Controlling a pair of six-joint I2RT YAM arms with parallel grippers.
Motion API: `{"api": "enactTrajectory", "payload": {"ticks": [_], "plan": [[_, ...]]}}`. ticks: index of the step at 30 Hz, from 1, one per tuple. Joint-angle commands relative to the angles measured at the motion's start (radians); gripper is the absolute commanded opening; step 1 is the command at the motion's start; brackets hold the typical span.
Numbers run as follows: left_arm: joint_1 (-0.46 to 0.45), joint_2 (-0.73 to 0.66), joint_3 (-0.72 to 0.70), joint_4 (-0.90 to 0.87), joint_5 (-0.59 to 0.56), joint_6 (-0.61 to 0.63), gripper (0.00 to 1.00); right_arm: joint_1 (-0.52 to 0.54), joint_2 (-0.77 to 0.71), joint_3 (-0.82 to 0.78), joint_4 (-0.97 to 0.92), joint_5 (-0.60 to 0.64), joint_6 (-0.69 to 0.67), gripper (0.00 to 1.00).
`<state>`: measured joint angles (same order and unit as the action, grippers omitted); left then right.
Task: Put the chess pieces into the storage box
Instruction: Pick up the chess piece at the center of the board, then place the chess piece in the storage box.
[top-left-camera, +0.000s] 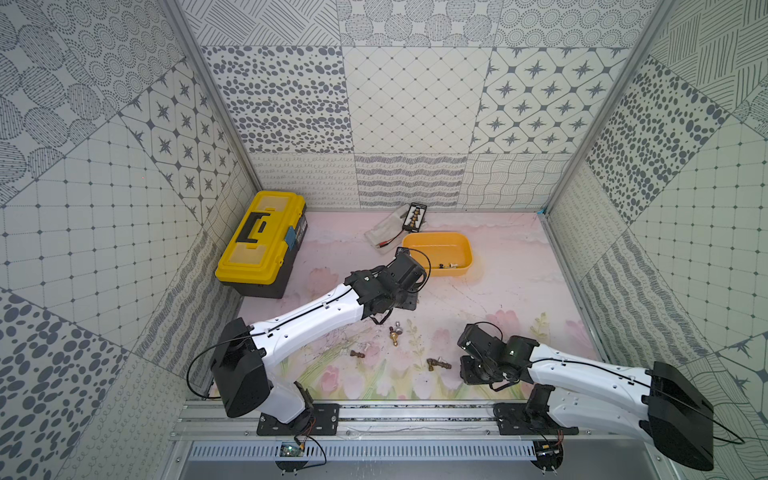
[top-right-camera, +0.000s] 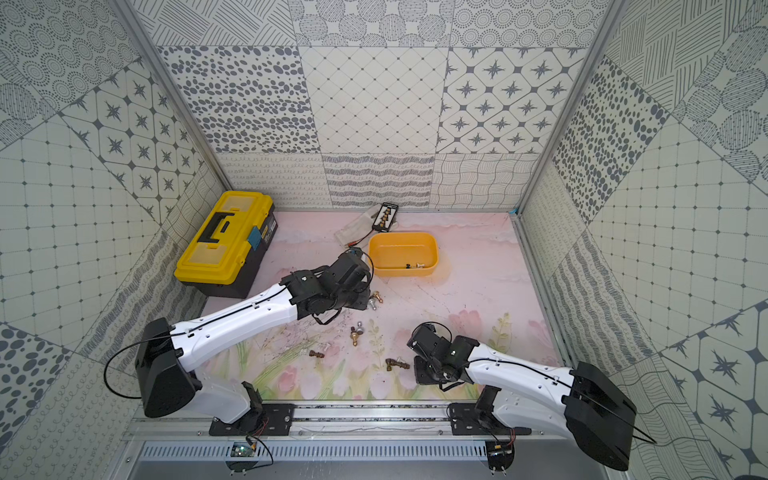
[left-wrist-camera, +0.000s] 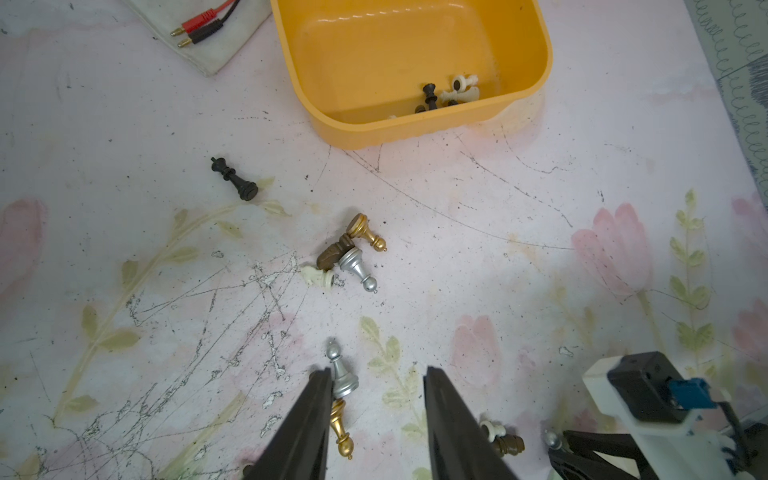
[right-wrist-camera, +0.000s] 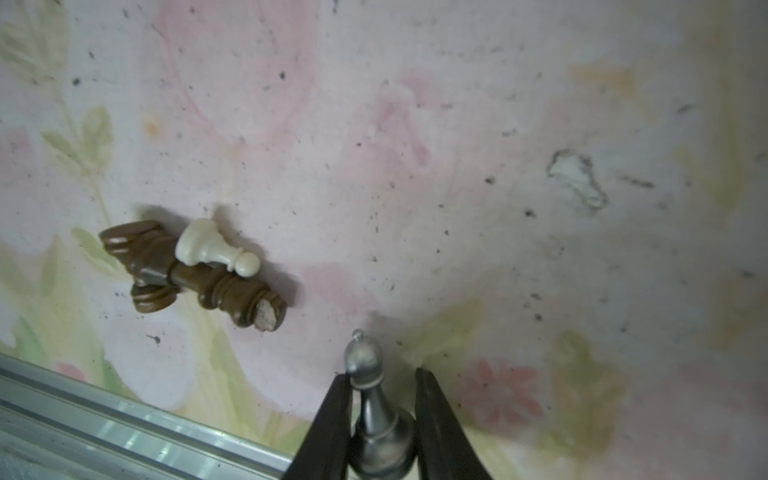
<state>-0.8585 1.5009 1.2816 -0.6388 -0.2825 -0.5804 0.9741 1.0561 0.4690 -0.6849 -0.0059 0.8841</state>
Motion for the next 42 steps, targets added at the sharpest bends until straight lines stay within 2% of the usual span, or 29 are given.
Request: {"api": "enactTrajectory", "payload": {"ticks": [1,8,12,18,23,28,34,39,42], "plan": [[-0.003,0.000,0.002,0.039,-0.023,0.000,0.43,0.005,-0.042,-0.009,-0.001,0.037,0.042,0.15],[-0.002,0.040,0.033,0.043,-0.020,0.021,0.43,-0.010,-0.088,0.011,-0.009,0.071,0.049,0.12],[-0.003,0.029,0.017,0.060,-0.017,0.015,0.43,-0.052,-0.109,0.067,-0.019,0.089,0.018,0.12],[-0.001,-0.027,-0.030,0.069,-0.051,0.020,0.43,-0.279,-0.012,0.311,0.005,0.007,-0.170,0.12],[0.012,-0.088,-0.094,0.089,-0.095,0.033,0.43,-0.434,0.197,0.514,0.097,-0.057,-0.312,0.13],[0.039,-0.140,-0.161,0.141,-0.119,0.047,0.42,-0.536,0.491,0.751,0.212,-0.090,-0.395,0.12],[0.101,-0.153,-0.187,0.217,-0.119,0.088,0.41,-0.561,0.819,1.020,0.336,-0.125,-0.477,0.13],[0.126,-0.112,-0.184,0.274,-0.107,0.122,0.41,-0.562,1.104,1.281,0.313,-0.170,-0.551,0.14],[0.130,-0.077,-0.169,0.270,-0.084,0.125,0.41,-0.560,1.206,1.385,0.296,-0.175,-0.572,0.14]]}}
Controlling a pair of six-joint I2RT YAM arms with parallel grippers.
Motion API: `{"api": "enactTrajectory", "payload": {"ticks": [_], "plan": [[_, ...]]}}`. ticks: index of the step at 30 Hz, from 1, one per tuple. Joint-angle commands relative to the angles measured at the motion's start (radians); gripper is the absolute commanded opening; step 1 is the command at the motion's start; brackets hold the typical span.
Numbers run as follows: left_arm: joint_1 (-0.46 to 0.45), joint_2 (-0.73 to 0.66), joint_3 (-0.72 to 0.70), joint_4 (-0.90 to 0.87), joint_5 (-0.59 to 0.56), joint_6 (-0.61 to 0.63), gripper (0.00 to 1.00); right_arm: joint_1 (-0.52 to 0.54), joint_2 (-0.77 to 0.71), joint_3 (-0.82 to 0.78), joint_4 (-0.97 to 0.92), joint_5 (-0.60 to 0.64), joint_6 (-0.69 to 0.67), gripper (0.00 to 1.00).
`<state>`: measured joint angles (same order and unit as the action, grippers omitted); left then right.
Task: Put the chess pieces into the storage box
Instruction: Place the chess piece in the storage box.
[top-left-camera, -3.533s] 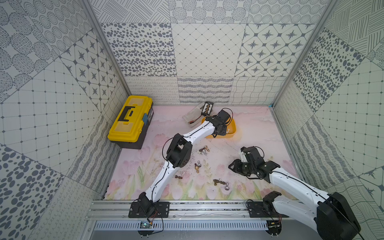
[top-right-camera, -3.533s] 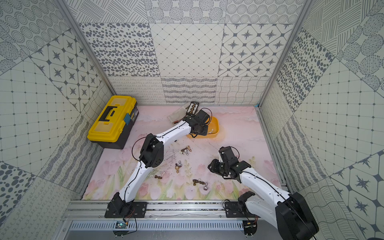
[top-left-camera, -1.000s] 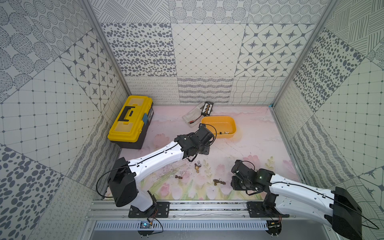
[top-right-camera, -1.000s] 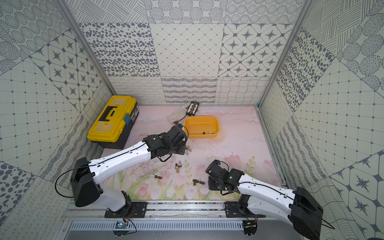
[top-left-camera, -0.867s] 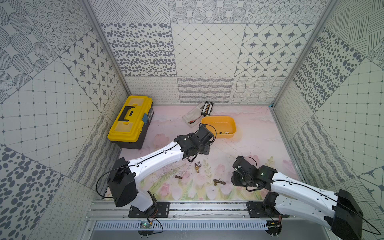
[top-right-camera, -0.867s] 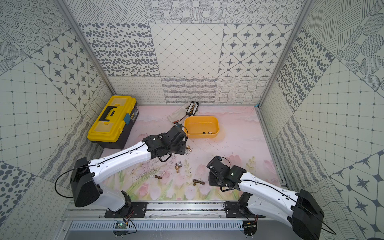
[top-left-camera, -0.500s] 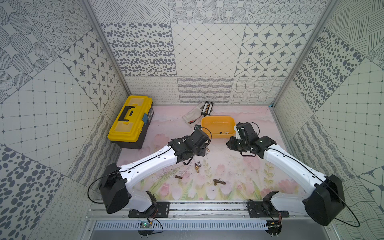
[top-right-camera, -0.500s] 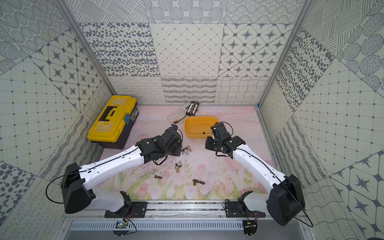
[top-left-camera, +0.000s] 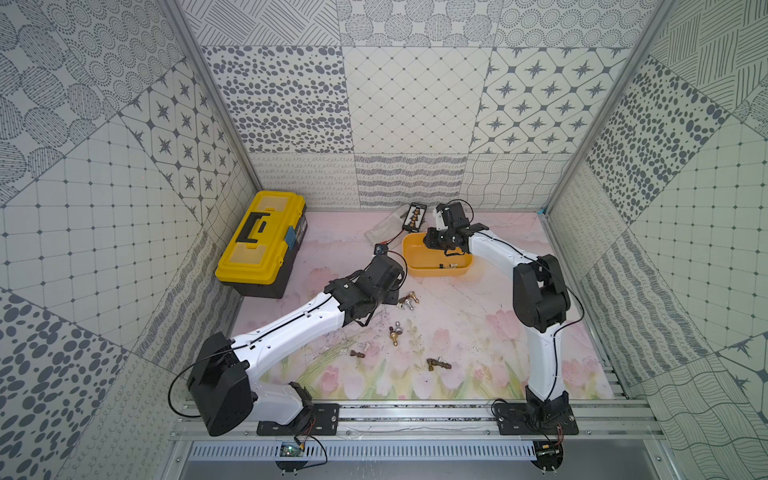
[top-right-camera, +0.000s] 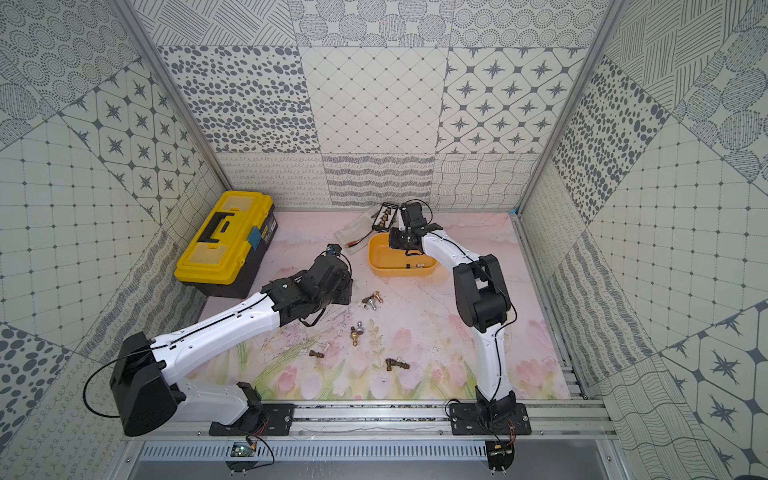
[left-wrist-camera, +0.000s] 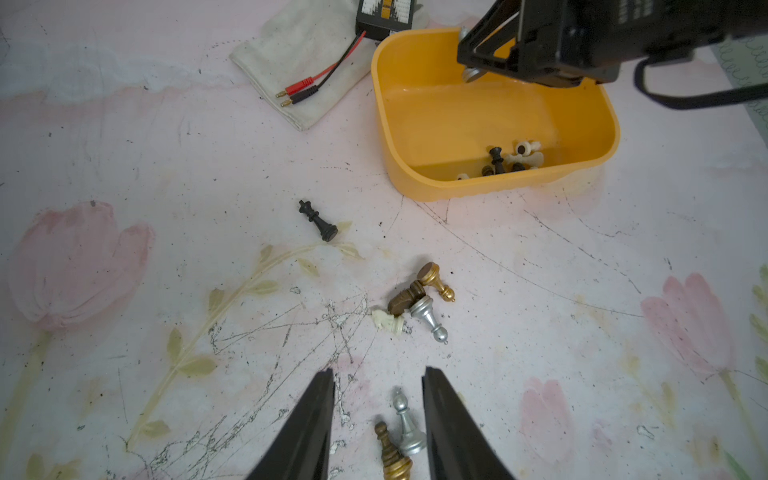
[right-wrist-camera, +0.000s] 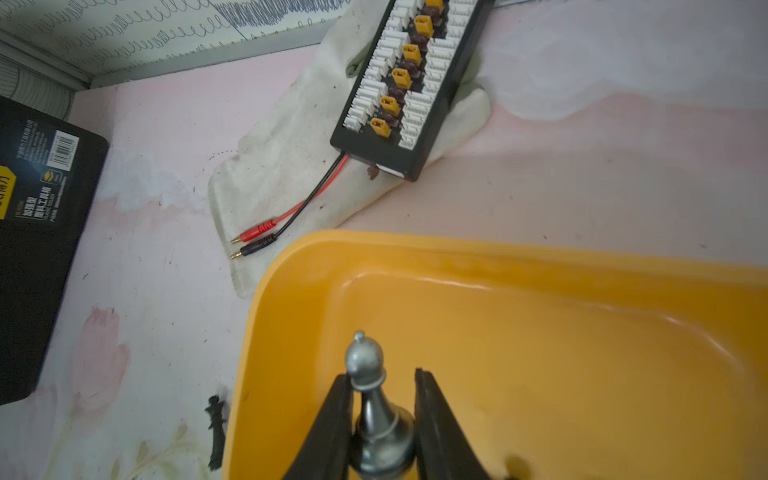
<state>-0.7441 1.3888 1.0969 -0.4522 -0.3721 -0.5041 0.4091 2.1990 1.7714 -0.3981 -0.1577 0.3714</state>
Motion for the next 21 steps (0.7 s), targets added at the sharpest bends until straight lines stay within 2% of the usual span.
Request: {"api": "enactTrajectory", "payload": {"ticks": [1,3,5,9,16,21], "plan": [[0.015,0.042,0.015,0.087,0.013,0.049,0.41,0.005,0.081,0.105,0.008,-0.024,-0.064,0.15],[0.017,0.059,0.019,0.090,0.029,0.049,0.41,0.009,0.111,0.141,-0.003,-0.011,-0.086,0.19],[0.017,0.076,0.025,0.090,0.041,0.057,0.41,0.014,0.117,0.160,-0.023,0.010,-0.102,0.27],[0.018,0.111,0.077,0.053,0.053,0.076,0.41,0.023,0.064,0.154,-0.052,0.024,-0.110,0.42],[0.019,0.133,0.145,-0.024,0.146,0.072,0.41,0.055,-0.118,0.069,-0.073,0.025,-0.108,0.48],[0.016,0.104,0.127,-0.037,0.213,0.131,0.42,0.059,-0.267,-0.023,-0.090,0.003,-0.076,0.49]]}}
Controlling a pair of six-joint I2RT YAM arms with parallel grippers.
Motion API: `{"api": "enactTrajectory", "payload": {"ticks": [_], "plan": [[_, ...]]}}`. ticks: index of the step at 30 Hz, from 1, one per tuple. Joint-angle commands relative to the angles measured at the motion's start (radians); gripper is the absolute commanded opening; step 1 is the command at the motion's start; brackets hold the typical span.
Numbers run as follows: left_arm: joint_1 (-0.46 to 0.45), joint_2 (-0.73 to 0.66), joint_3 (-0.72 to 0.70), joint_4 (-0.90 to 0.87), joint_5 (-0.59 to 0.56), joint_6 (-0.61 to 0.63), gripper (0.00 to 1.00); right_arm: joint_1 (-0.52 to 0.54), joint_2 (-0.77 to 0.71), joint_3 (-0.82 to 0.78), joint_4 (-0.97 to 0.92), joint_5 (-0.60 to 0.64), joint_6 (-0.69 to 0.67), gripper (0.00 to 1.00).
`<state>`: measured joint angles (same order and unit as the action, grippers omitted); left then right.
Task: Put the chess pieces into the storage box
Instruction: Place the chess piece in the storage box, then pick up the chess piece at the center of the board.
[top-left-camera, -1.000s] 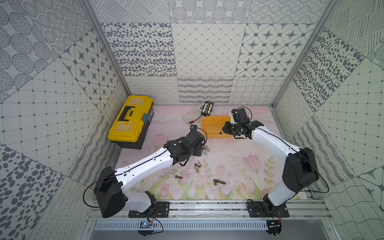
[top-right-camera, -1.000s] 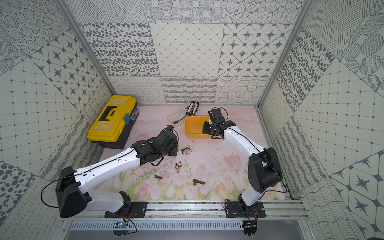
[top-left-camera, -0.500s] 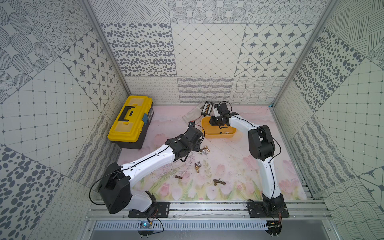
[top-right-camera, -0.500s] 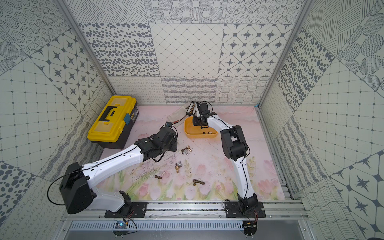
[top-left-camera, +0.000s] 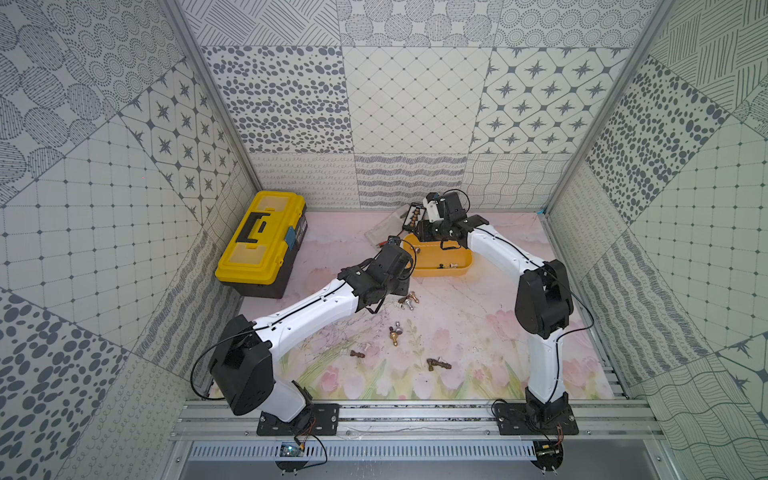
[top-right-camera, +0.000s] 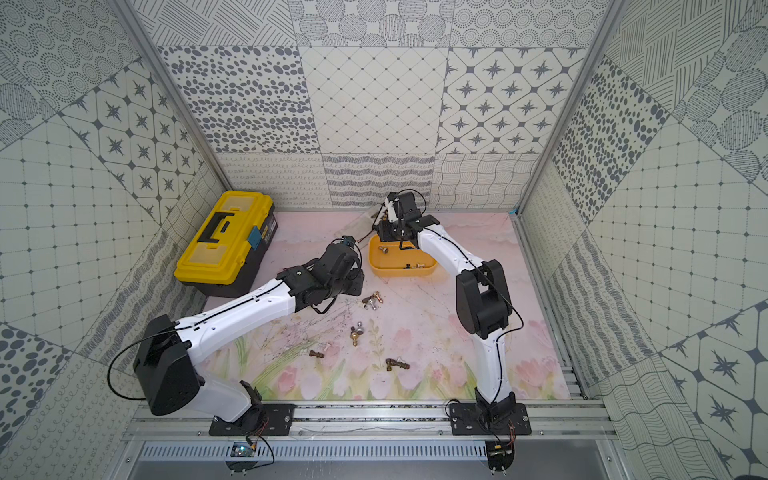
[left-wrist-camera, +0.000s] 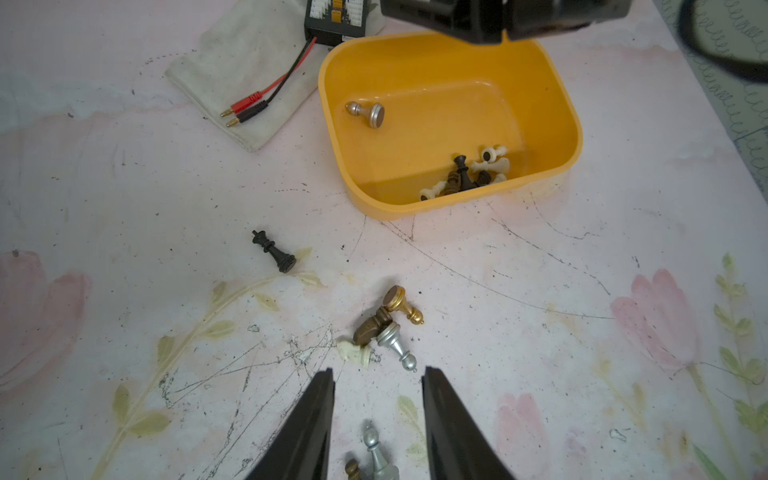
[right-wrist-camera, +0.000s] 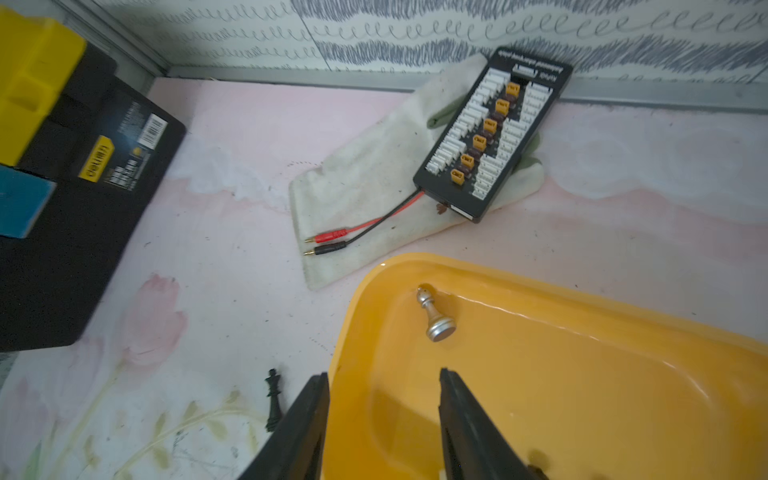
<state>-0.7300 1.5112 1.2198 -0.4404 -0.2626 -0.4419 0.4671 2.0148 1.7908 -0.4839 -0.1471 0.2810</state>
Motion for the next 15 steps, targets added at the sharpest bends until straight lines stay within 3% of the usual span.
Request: {"api": "enactTrajectory", "payload": {"ticks": [1,7,12,15], "plan": [[0.001,-0.028,-0.004,-0.049,0.112,0.084,0.42,-0.001,-0.118,-0.065,-0.014,-0.009,0.022,0.50],[-0.032,-0.063,-0.066,-0.020,0.221,0.201,0.41,-0.033,-0.362,-0.298,-0.039,-0.029,0.075,0.51],[-0.195,-0.024,-0.115,0.027,0.282,0.390,0.41,-0.120,-0.600,-0.588,-0.002,-0.061,0.129,0.51],[-0.264,0.029,-0.139,0.074,0.364,0.440,0.40,-0.153,-0.711,-0.703,0.001,-0.070,0.127,0.51]]}}
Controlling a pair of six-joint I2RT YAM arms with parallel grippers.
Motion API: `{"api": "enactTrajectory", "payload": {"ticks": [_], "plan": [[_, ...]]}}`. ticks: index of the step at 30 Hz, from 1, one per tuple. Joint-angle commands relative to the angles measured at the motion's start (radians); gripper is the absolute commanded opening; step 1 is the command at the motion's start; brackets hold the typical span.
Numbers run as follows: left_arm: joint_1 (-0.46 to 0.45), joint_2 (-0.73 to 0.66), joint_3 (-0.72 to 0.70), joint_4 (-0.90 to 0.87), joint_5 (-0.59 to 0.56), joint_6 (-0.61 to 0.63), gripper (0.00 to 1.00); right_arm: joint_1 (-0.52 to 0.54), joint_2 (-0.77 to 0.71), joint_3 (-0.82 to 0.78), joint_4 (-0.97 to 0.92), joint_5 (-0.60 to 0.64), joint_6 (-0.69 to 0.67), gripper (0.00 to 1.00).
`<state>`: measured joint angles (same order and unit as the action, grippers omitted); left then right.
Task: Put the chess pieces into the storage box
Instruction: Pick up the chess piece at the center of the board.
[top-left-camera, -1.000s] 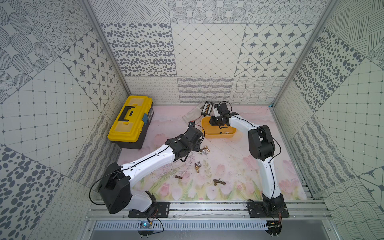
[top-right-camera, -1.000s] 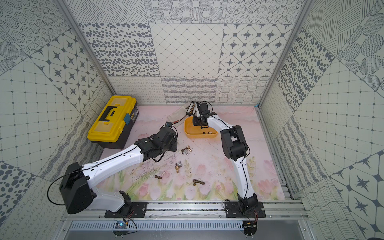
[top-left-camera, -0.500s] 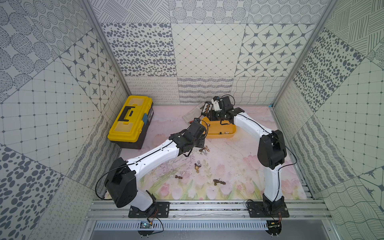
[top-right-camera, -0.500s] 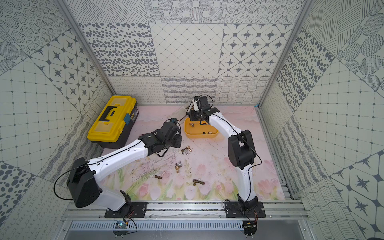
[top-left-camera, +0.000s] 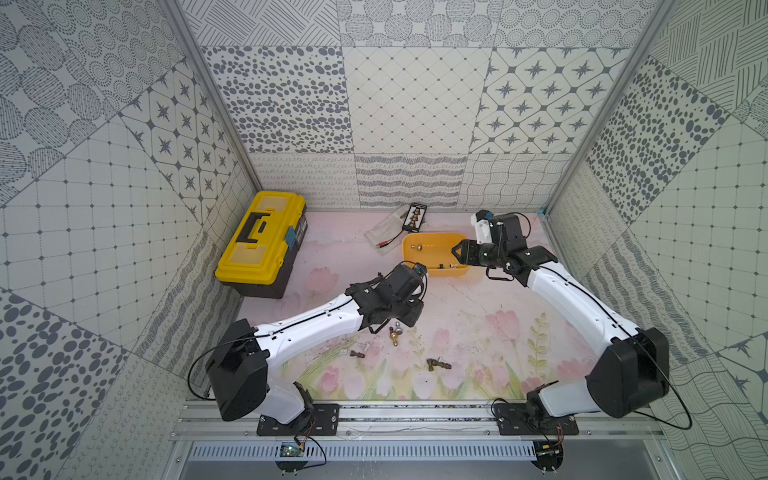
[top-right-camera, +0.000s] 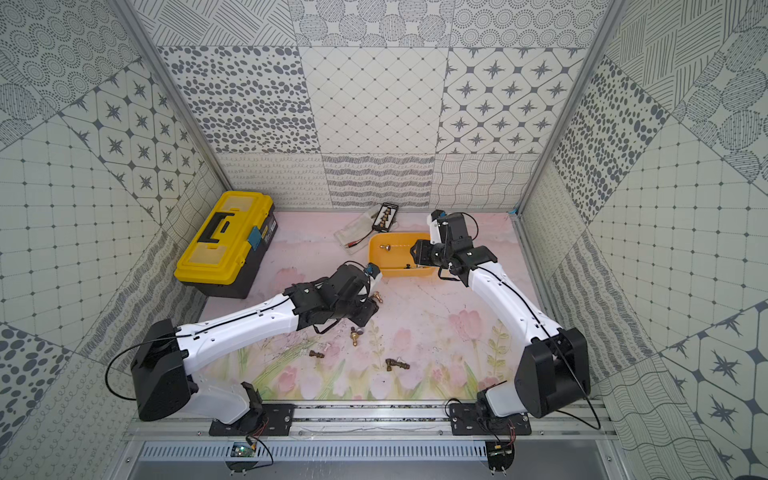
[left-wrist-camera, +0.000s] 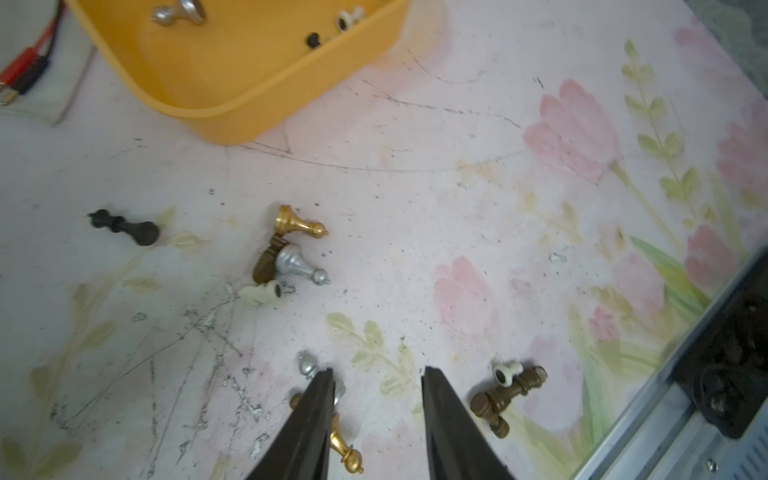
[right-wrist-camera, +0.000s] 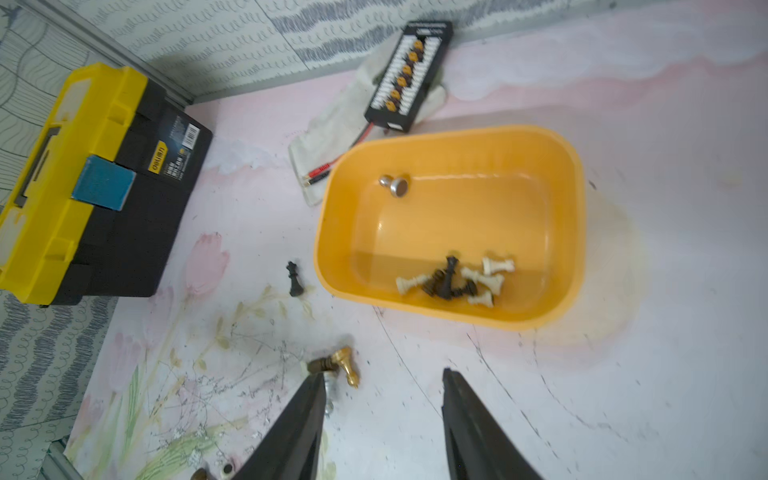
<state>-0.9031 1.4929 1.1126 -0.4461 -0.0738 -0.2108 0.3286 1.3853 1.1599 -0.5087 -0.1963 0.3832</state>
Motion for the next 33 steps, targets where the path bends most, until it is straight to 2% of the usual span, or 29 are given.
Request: {"api": "enactTrajectory", "payload": {"ticks": [1,4,7,10,12,16,19,24,29,33], "plan": [[-0.105,0.065,-0.037,0.090,0.209,0.222,0.40,-0.021,-0.106,-0.095,0.023,-0.028,0.021,0.52],[-0.149,0.106,-0.061,0.128,0.289,0.284,0.40,-0.035,-0.183,-0.162,0.014,-0.031,0.021,0.51],[-0.172,0.141,-0.066,0.157,0.266,0.296,0.40,-0.037,-0.232,-0.216,0.023,-0.031,0.034,0.51],[-0.172,0.155,-0.057,0.150,0.156,0.212,0.38,-0.037,-0.244,-0.243,0.033,-0.056,0.060,0.51],[-0.167,0.144,-0.062,0.148,0.035,0.119,0.38,-0.038,-0.248,-0.257,0.056,-0.075,0.078,0.51],[-0.152,0.102,-0.073,0.097,-0.063,-0.033,0.39,-0.037,-0.235,-0.259,0.083,-0.102,0.097,0.50],[-0.148,0.089,-0.071,0.022,-0.106,-0.095,0.40,-0.036,-0.224,-0.253,0.097,-0.120,0.109,0.50],[-0.125,0.101,-0.064,-0.145,-0.201,-0.267,0.39,-0.033,-0.223,-0.254,0.102,-0.134,0.117,0.50],[-0.081,0.025,-0.136,-0.173,-0.254,-0.444,0.36,-0.022,-0.231,-0.271,0.104,-0.138,0.125,0.50],[-0.041,-0.046,-0.208,-0.155,-0.282,-0.530,0.35,-0.002,-0.225,-0.276,0.102,-0.134,0.125,0.50]]}}
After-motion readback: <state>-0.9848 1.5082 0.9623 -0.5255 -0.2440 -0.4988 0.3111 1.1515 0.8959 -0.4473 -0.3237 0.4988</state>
